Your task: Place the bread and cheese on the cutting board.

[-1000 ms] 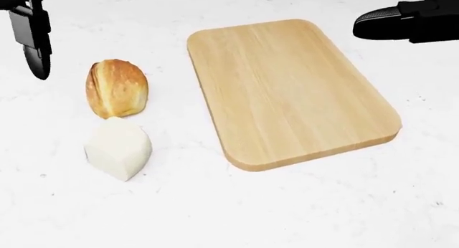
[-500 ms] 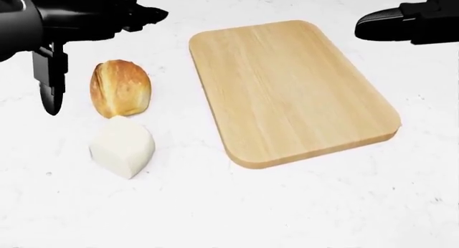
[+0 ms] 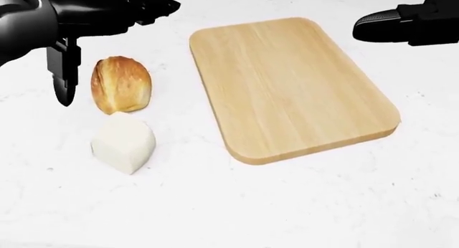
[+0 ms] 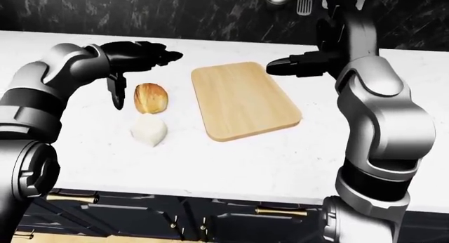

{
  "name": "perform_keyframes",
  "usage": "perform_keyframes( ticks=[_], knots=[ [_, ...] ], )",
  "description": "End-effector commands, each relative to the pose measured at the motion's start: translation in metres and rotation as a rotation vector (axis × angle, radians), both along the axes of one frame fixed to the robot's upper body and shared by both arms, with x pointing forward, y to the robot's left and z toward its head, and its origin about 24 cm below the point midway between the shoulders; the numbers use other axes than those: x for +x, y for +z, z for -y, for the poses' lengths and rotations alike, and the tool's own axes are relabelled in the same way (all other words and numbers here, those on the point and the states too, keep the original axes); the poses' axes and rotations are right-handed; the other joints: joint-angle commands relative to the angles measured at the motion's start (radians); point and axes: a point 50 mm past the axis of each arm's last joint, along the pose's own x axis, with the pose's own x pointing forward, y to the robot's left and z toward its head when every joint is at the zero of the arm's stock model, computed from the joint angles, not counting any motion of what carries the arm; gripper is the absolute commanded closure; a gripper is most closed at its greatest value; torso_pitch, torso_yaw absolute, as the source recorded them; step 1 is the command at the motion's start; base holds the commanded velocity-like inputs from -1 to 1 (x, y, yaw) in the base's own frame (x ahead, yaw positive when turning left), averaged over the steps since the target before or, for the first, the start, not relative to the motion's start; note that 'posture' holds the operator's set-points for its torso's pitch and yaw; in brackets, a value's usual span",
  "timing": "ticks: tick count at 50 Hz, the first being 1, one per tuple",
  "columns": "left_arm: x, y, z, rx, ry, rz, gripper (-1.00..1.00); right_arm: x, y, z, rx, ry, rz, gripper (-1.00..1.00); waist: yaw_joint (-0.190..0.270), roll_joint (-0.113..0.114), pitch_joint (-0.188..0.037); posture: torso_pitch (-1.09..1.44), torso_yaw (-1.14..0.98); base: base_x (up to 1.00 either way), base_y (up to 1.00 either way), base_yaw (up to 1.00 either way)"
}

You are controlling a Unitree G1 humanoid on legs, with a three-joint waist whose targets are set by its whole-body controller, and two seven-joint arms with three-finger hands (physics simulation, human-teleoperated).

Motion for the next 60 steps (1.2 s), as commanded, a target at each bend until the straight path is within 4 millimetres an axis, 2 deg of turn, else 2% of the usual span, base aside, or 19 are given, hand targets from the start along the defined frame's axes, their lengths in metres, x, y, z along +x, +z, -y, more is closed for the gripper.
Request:
perform_keyframes(
  ticks=[1,17,18,19,20,21,23,24,25,33,34,36,37,38,39,52,58,59,60],
  knots=[
    [-0.001,0.021,0.003,-0.028,-0.012,0.085,-1.0,-0.007,0.018,0.0,-0.012,-0.005,0.09,-1.0,0.001,-0.001,-0.029,0.0,0.0,0.0,0.0,0.0],
    [0.0,0.011,0.003,-0.041,-0.002,0.057,-1.0,-0.006,0.016,-0.001,-0.014,-0.003,0.093,-1.0,0.0,-0.002,-0.032,0.0,0.0,0.0,0.0,0.0],
    [0.001,0.007,0.003,-0.037,-0.001,0.05,-0.61,-0.006,0.016,-0.001,-0.016,-0.003,0.093,-1.0,0.0,-0.002,-0.032,0.0,0.0,0.0,0.0,0.0],
    [0.001,0.007,0.004,-0.039,-0.002,0.051,-0.04,-0.006,0.016,-0.001,-0.014,-0.002,0.092,-1.0,0.0,-0.002,-0.032,0.0,0.0,0.0,0.0,0.0],
    [0.001,0.007,0.005,-0.04,-0.006,0.049,-0.15,-0.006,0.016,-0.001,-0.014,-0.003,0.092,-1.0,-0.001,-0.002,-0.032,0.0,0.0,0.0,0.0,0.0],
    [0.001,0.007,0.006,-0.039,-0.003,0.044,-0.01,-0.005,0.016,-0.001,-0.015,-0.003,0.091,-1.0,0.0,-0.002,-0.033,0.0,0.0,0.0,0.0,0.0],
    [0.001,0.006,0.006,-0.036,-0.003,0.038,-0.19,-0.006,0.016,0.0,-0.014,-0.005,0.091,-1.0,0.0,-0.002,-0.033,0.0,0.0,0.0,0.0,0.0],
    [0.001,0.006,0.006,-0.037,-0.001,0.036,0.01,-0.006,0.016,0.0,-0.013,-0.004,0.091,-1.0,0.0,-0.002,-0.033,0.0,0.0,0.0,0.0,0.0],
    [0.001,0.005,0.006,-0.036,-0.002,0.032,-0.08,-0.006,0.016,0.0,-0.013,-0.006,0.091,-1.0,0.0,-0.001,-0.033,0.0,0.0,0.0,0.0,0.0],
    [0.002,-0.013,0.01,-0.043,-0.01,0.007,-0.16,-0.006,0.015,0.001,-0.01,-0.009,0.089,-1.0,0.001,-0.001,-0.033,0.0,0.0,0.0,0.0,0.0],
    [0.002,-0.017,0.011,-0.039,-0.013,0.005,-0.13,-0.006,0.014,0.002,-0.007,-0.01,0.089,-1.0,0.001,0.0,-0.034,0.0,0.0,0.0,0.0,0.0],
    [0.001,-0.018,0.011,-0.039,-0.016,0.002,0.31,-0.006,0.015,0.002,-0.008,-0.012,0.09,-1.0,0.002,0.001,-0.034,0.0,0.0,0.0,0.0,0.0],
    [0.001,-0.017,0.011,-0.038,-0.017,0.01,0.29,-0.007,0.015,0.002,-0.008,-0.012,0.091,-1.0,0.002,0.001,-0.035,0.0,0.0,0.0,0.0,0.0],
    [0.001,-0.016,0.011,-0.04,-0.022,0.018,0.44,-0.007,0.015,0.002,-0.008,-0.013,0.093,-1.0,0.002,0.002,-0.036,0.0,0.0,0.0,0.0,0.0],
    [0.001,-0.013,0.011,-0.057,-0.021,0.019,1.0,-0.007,0.015,0.002,-0.008,-0.013,0.094,-1.0,0.002,0.002,-0.037,0.0,0.0,0.0,0.0,0.0],
    [-0.001,0.036,0.01,-0.085,-0.011,0.092,0.98,-0.006,0.017,0.003,-0.01,-0.018,0.097,-1.0,-0.001,-0.004,-0.03,0.0,0.0,0.0,0.0,0.0],
    [0.0,0.048,0.008,-0.084,0.017,0.144,0.98,-0.006,0.015,0.003,-0.009,-0.018,0.096,-1.0,0.001,-0.004,-0.028,0.0,0.0,0.0,0.0,0.0],
    [-0.004,0.077,0.038,-0.094,-0.034,0.195,0.98,-0.008,0.019,0.005,-0.004,-0.022,0.102,-1.0,0.001,-0.004,-0.028,0.0,0.0,0.0,0.0,0.0],
    [-0.006,0.085,0.046,-0.103,-0.043,0.203,0.98,-0.008,0.021,0.006,0.0,-0.022,0.105,-1.0,0.0,-0.006,-0.03,0.0,0.0,0.0,0.0,0.0]
  ],
)
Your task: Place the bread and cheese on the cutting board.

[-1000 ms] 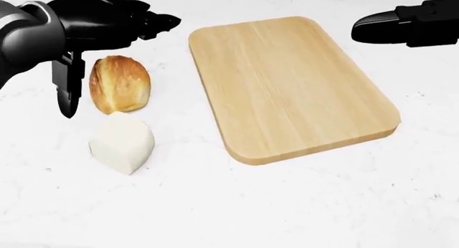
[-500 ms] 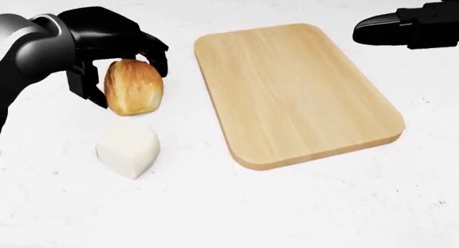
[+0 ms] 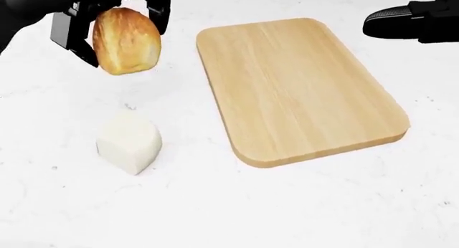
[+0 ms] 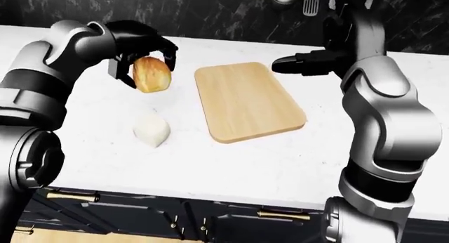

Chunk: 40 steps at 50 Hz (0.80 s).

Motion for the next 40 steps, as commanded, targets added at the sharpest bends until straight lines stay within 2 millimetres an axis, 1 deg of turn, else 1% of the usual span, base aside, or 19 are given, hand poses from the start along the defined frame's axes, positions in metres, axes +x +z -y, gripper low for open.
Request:
perform_keyframes(
  ticks=[1,3,5,7,12,15,20,21,26,30,32,33,36,40],
  knots=[
    [-0.011,0.055,0.027,-0.061,-0.069,0.162,0.98,-0.007,0.02,-0.001,-0.013,0.005,0.092,-1.0,-0.007,0.001,-0.039,0.0,0.0,0.0,0.0,0.0],
    [-0.012,0.059,0.031,-0.073,-0.072,0.17,0.98,-0.008,0.021,0.0,-0.01,0.004,0.095,-1.0,-0.003,-0.005,-0.033,0.0,0.0,0.0,0.0,0.0],
    [-0.011,0.059,0.035,-0.08,-0.069,0.174,0.98,-0.008,0.022,-0.001,-0.01,0.005,0.096,-1.0,-0.004,-0.007,-0.028,0.0,0.0,0.0,0.0,0.0],
    [-0.011,0.059,0.044,-0.089,-0.083,0.18,0.98,-0.008,0.022,-0.001,-0.015,0.004,0.097,-1.0,-0.006,-0.007,-0.027,0.0,0.0,0.0,0.0,0.0],
    [-0.015,0.069,0.064,-0.116,-0.111,0.191,0.98,-0.009,0.024,0.002,-0.007,0.0,0.103,-1.0,-0.005,-0.009,-0.029,0.0,0.0,0.0,0.0,0.0],
    [-0.015,0.066,0.078,-0.122,-0.123,0.197,0.98,-0.01,0.024,0.002,-0.011,0.0,0.106,-1.0,-0.005,-0.012,-0.028,0.0,0.0,0.0,0.0,0.0],
    [-0.013,0.049,0.105,-0.139,-0.131,0.184,0.98,-0.012,0.028,0.004,-0.003,-0.001,0.112,-1.0,-0.004,-0.019,-0.028,0.0,0.0,0.0,0.0,0.0],
    [-0.015,0.048,0.113,-0.174,-0.152,0.154,0.98,-0.011,0.029,0.004,0.0,-0.001,0.113,-1.0,-0.003,-0.021,-0.028,0.0,0.0,0.0,0.0,0.0],
    [-0.02,0.042,0.139,-0.15,-0.188,0.17,0.98,-0.014,0.034,0.007,0.011,-0.003,0.123,-1.0,-0.002,-0.03,-0.027,0.0,0.0,0.0,0.0,0.0],
    [-0.026,0.032,0.161,-0.131,-0.225,0.172,0.98,-0.015,0.036,0.009,0.018,-0.005,0.13,-1.0,-0.001,-0.036,-0.025,0.0,0.0,0.0,0.0,0.0],
    [-0.027,0.028,0.166,-0.125,-0.234,0.166,0.98,-0.016,0.037,0.01,0.021,-0.007,0.133,-1.0,-0.001,-0.039,-0.025,0.0,0.0,0.0,0.0,0.0],
    [-0.028,0.022,0.171,-0.123,-0.243,0.16,0.98,-0.016,0.037,0.011,0.021,-0.008,0.134,-1.0,0.0,-0.041,-0.025,0.0,0.0,0.0,0.0,0.0],
    [-0.029,0.013,0.178,-0.129,-0.249,0.146,0.98,-0.017,0.039,0.012,0.025,-0.01,0.138,-1.0,0.0,-0.044,-0.026,0.0,0.0,0.0,0.0,0.0],
    [-0.032,-0.009,0.189,-0.128,-0.274,0.115,0.98,-0.017,0.039,0.012,0.026,-0.009,0.138,-1.0,0.001,-0.048,-0.027,0.0,0.0,0.0,0.0,0.0]
  ],
)
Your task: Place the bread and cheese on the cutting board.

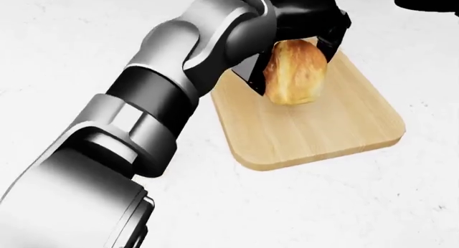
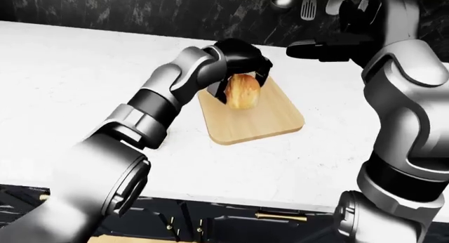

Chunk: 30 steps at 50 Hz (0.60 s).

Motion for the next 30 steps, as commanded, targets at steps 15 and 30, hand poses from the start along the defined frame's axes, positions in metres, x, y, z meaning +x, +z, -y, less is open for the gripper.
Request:
perform_keyframes(
  ticks=[15,30],
  knots=[
    [-0.009,-0.003,0.017,-0.04,-0.043,0.042,0.98,-0.016,0.031,0.004,0.0,-0.011,0.118,-1.0,0.006,-0.023,-0.03,0.0,0.0,0.0,0.0,0.0],
    [-0.003,0.011,0.001,-0.044,-0.024,0.048,-1.0,-0.013,0.024,0.007,0.004,-0.02,0.105,-1.0,0.009,-0.024,-0.028,0.0,0.0,0.0,0.0,0.0]
  ],
)
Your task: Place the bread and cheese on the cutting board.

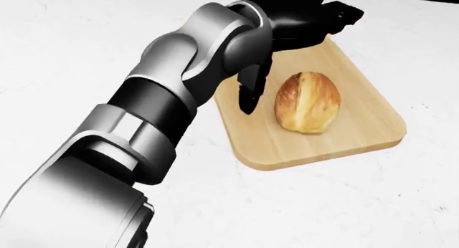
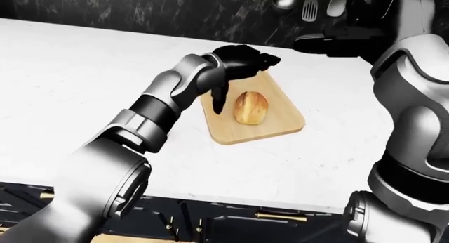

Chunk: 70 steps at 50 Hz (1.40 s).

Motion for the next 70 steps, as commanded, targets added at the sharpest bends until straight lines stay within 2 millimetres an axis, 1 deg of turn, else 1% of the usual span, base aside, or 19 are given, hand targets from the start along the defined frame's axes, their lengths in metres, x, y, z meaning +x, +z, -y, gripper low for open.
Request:
perform_keyframes(
  ticks=[1,4,7,13,19,24,25,26,27,30,31,33,36,42,46,49,55,66,70],
  knots=[
    [-0.002,0.028,-0.001,-0.046,-0.016,0.074,-1.0,-0.008,0.016,0.001,-0.012,-0.014,0.091,-1.0,0.001,-0.007,-0.029,0.0,0.0,0.0,0.0,0.0],
    [0.0,0.039,-0.008,-0.046,-0.006,0.082,-1.0,-0.007,0.016,0.0,-0.01,-0.013,0.089,-1.0,0.001,-0.005,-0.029,0.0,0.0,0.0,0.0,0.0],
    [0.002,0.063,-0.022,-0.06,0.02,0.099,-1.0,-0.008,0.016,0.002,-0.008,-0.017,0.091,-1.0,0.001,-0.004,-0.03,0.0,0.0,0.0,0.0,0.0],
    [0.008,0.1,-0.065,-0.064,0.1,0.129,-1.0,-0.008,0.014,0.001,-0.012,-0.018,0.087,-1.0,0.0,0.004,-0.024,0.0,0.0,0.0,0.0,0.0],
    [0.006,0.127,-0.102,-0.052,0.15,0.164,-1.0,-0.004,0.009,-0.002,-0.022,-0.015,0.075,-1.0,-0.001,0.013,-0.024,0.0,0.0,0.0,0.0,0.0],
    [0.008,0.134,-0.142,-0.073,0.225,0.134,-1.0,-0.004,0.007,-0.003,-0.028,-0.016,0.07,-1.0,-0.003,0.022,-0.024,0.0,0.0,0.0,0.0,0.0],
    [0.005,0.142,-0.157,-0.093,0.253,0.127,-1.0,-0.003,0.006,-0.004,-0.029,-0.016,0.068,-1.0,-0.004,0.024,-0.024,0.0,0.0,0.0,0.0,0.0],
    [0.004,0.145,-0.16,-0.097,0.256,0.129,-1.0,-0.003,0.006,-0.004,-0.029,-0.016,0.068,-1.0,-0.003,0.027,-0.024,0.0,0.0,0.0,0.0,0.0],
    [0.003,0.146,-0.174,-0.09,0.277,0.133,-1.0,-0.002,0.005,-0.004,-0.03,-0.016,0.066,-1.0,-0.004,0.029,-0.024,0.0,0.0,0.0,0.0,0.0],
    [-0.001,0.15,-0.195,-0.097,0.302,0.132,-1.0,-0.001,0.004,-0.005,-0.034,-0.015,0.063,-1.0,-0.007,0.034,-0.023,0.0,0.0,0.0,0.0,0.0],
    [-0.004,0.158,-0.202,-0.145,0.317,0.135,-1.0,-0.001,0.003,-0.005,-0.035,-0.015,0.062,-1.0,-0.008,0.036,-0.023,0.0,0.0,0.0,0.0,0.0],
    [-0.009,0.164,-0.213,-0.165,0.315,0.12,-1.0,0.0,0.003,-0.007,-0.034,-0.014,0.06,-1.0,-0.008,0.039,-0.024,0.0,0.0,0.0,0.0,0.0],
    [-0.016,0.17,-0.219,-0.167,0.292,0.142,-1.0,0.002,0.0,-0.009,-0.039,-0.013,0.055,-1.0,-0.009,0.042,-0.021,0.0,0.0,0.0,0.0,0.0],
    [-0.021,0.158,-0.237,-0.173,0.286,0.102,-1.0,0.001,-0.001,-0.006,-0.023,-0.012,0.048,-1.0,-0.007,0.048,-0.02,0.0,0.0,0.0,0.0,0.0],
    [-0.024,0.127,-0.25,-0.145,0.278,0.067,-1.0,0.0,-0.001,-0.007,-0.029,-0.013,0.053,-1.0,-0.009,0.058,-0.02,0.0,0.0,0.0,0.0,0.0],
    [-0.03,0.114,-0.248,-0.153,0.256,0.047,-1.0,0.001,-0.001,-0.007,-0.025,-0.013,0.051,-1.0,-0.011,0.064,-0.023,0.0,0.0,0.0,0.0,0.0],
    [-0.039,0.1,-0.245,-0.137,0.249,0.04,-1.0,-0.001,0.0,-0.005,-0.017,-0.013,0.058,-1.0,-0.012,0.061,-0.023,0.0,0.0,0.0,0.0,0.0],
    [-0.037,0.079,-0.246,-0.12,0.247,0.039,-1.0,0.0,-0.001,-0.005,-0.019,-0.015,0.055,-1.0,-0.011,0.066,-0.025,0.0,0.0,0.0,0.0,0.0],
    [-0.035,0.073,-0.236,-0.132,0.23,0.031,-1.0,0.0,-0.002,-0.004,-0.016,-0.016,0.054,-1.0,-0.011,0.066,-0.027,0.0,0.0,0.0,0.0,0.0]
  ],
)
